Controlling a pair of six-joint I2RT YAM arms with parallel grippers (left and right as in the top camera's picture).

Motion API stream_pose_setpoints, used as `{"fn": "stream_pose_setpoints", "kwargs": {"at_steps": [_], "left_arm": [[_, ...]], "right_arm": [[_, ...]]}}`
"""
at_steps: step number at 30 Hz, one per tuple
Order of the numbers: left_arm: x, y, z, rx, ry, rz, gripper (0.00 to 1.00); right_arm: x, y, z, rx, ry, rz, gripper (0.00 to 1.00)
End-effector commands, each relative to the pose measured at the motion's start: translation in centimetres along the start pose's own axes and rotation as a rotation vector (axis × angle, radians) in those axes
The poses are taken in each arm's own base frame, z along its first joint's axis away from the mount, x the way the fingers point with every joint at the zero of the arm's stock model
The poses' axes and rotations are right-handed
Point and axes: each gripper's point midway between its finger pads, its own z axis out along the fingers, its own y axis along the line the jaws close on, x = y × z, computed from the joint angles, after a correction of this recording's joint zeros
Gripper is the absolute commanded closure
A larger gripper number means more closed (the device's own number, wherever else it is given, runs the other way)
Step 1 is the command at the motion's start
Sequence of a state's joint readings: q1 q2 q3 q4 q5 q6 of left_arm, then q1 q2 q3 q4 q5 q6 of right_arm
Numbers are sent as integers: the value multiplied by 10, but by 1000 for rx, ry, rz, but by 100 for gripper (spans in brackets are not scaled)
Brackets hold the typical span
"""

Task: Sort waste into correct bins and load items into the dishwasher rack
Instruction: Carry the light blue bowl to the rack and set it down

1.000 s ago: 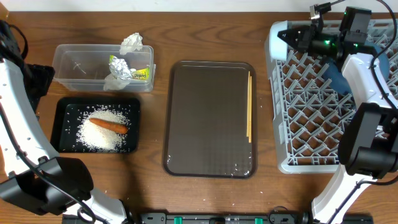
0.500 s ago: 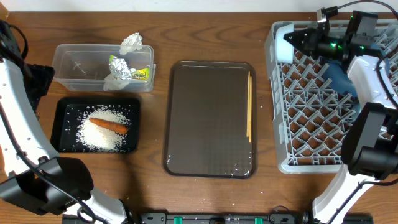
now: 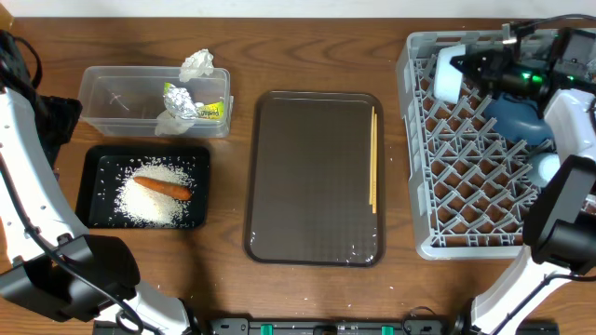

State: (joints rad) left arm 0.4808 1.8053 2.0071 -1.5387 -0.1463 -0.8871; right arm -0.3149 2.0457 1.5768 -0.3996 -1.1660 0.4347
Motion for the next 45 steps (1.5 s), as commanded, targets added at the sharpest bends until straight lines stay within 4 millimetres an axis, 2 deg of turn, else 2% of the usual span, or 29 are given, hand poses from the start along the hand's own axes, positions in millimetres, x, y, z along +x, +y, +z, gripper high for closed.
{"fn": "stream_pose_setpoints", "kwargs": {"at_steps": [1, 7, 10, 14, 22, 26, 31, 36, 40, 45], "left_arm": [[-4, 3, -2, -10, -18, -9, 2], [-4, 3, -2, -10, -18, -9, 2], [-4, 3, -2, -10, -18, -9, 2], [-4, 3, -2, -10, -18, -9, 2], [-4, 3, -2, -10, -18, -9, 2], [-4, 3, -2, -10, -18, -9, 2], [-4, 3, -2, -10, -18, -9, 2], [-4, 3, -2, -10, -18, -9, 2], [-4, 3, -2, -10, -18, -9, 2], [-4, 3, -2, -10, -18, -9, 2]], "right_arm": [[-6, -27, -11, 108, -47, 22, 98], [4, -65, -22, 308, -56, 83, 94], [6, -71, -29, 332, -54, 96, 96], [7, -67, -35, 337, -58, 113, 98], [23, -41, -48, 364, -34, 133, 98], [38, -41, -60, 454, -8, 154, 96], [58, -44, -76, 573, 23, 204, 87], [70, -26, -82, 583, 46, 184, 76], [77, 1, -87, 581, 43, 127, 72], [86, 45, -89, 601, 20, -13, 67]]}}
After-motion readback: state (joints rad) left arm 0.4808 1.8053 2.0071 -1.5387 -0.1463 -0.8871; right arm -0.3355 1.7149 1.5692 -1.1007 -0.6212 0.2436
